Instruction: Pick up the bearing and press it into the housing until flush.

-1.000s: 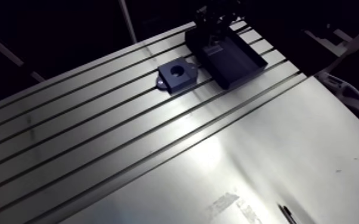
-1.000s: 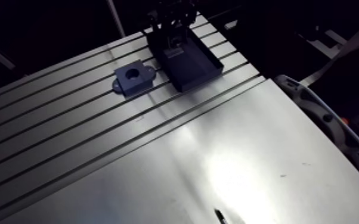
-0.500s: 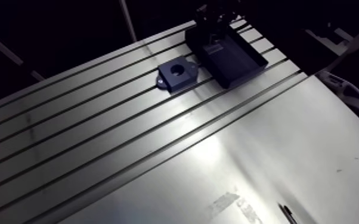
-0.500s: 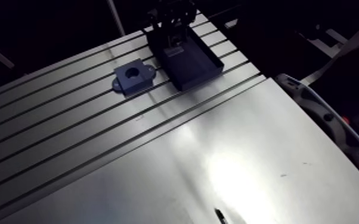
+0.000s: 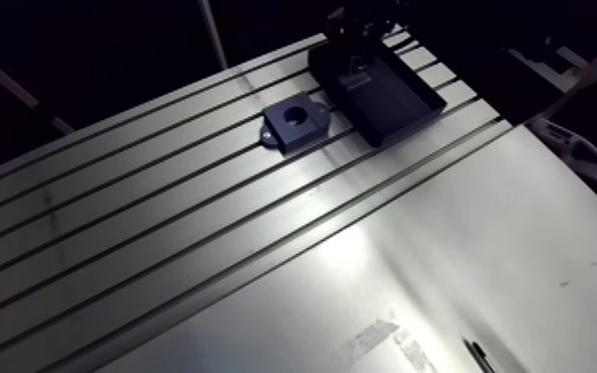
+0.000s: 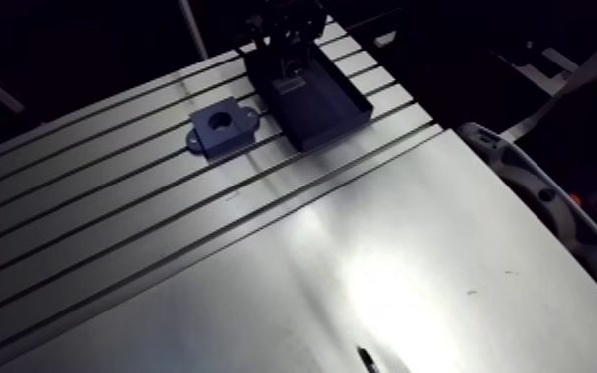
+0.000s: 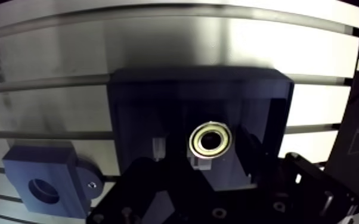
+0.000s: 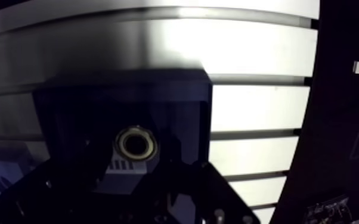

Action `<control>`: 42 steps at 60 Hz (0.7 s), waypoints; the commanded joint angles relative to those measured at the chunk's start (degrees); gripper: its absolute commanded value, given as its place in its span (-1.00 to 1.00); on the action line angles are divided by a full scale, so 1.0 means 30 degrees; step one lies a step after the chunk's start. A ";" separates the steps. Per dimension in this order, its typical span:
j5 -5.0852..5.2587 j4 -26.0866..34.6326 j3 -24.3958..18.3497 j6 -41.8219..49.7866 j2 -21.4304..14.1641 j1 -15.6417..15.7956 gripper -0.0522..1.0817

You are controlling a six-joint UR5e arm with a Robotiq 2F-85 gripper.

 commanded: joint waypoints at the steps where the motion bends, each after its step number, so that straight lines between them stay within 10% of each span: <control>1: -0.0034 0.0004 0.0045 0.0001 0.0067 0.0001 -0.09; 42: -0.0059 0.0004 -0.0125 0.0001 0.0101 0.0001 -0.05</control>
